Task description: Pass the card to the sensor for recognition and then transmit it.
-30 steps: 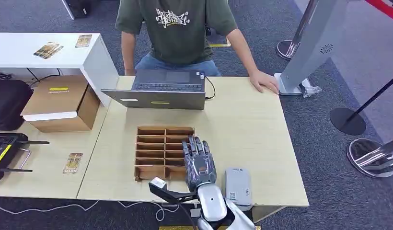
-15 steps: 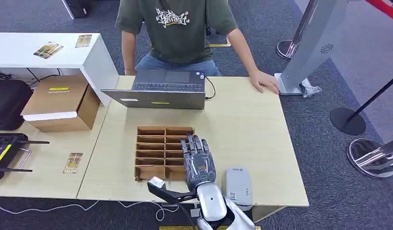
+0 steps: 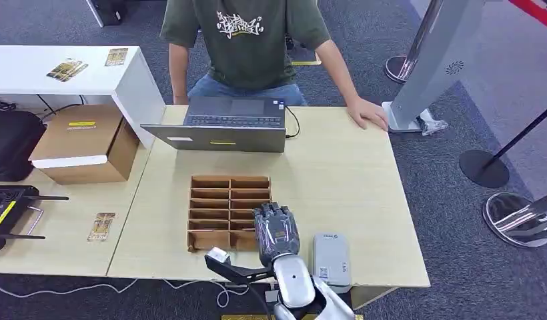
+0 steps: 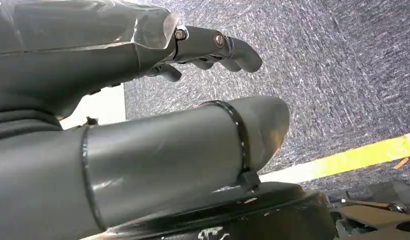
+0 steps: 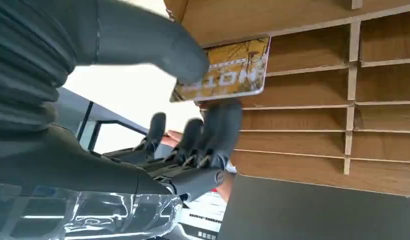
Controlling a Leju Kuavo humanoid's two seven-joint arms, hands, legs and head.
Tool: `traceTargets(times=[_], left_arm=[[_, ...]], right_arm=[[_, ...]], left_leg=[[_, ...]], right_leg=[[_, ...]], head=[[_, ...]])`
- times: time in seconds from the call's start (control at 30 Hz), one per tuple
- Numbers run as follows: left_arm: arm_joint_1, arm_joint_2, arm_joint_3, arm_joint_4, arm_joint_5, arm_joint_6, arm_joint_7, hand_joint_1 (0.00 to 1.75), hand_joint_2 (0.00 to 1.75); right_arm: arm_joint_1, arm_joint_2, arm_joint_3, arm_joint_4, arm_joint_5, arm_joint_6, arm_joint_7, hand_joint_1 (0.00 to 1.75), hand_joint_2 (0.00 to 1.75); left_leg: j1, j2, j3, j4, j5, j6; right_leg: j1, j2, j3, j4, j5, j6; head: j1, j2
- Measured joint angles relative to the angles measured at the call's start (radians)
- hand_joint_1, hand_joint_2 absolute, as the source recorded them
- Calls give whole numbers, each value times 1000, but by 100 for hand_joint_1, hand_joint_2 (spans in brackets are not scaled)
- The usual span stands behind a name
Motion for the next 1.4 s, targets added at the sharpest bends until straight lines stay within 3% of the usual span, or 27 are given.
traceTargets(times=[0.8,1.07,1.4], left_arm=[[0,0,1,0,4,2,3,0,0],[0,-7,1,0,2,43,22,0,0],[0,-6,1,0,-27,45,27,0,0]], right_arm=[[-7,8,0,4,-8,-8,3,175,175],[-2,-1,-2,-49,6,-103,2,175,175],[93,-40,-99,-300,68,-318,-49,175,175]], left_leg=[[0,0,0,0,0,0],[0,0,0,0,0,0],[0,0,0,0,0,0]], right_leg=[[0,0,0,0,0,0],[0,0,0,0,0,0],[0,0,0,0,0,0]], head=[[0,0],[0,0],[0,0]])
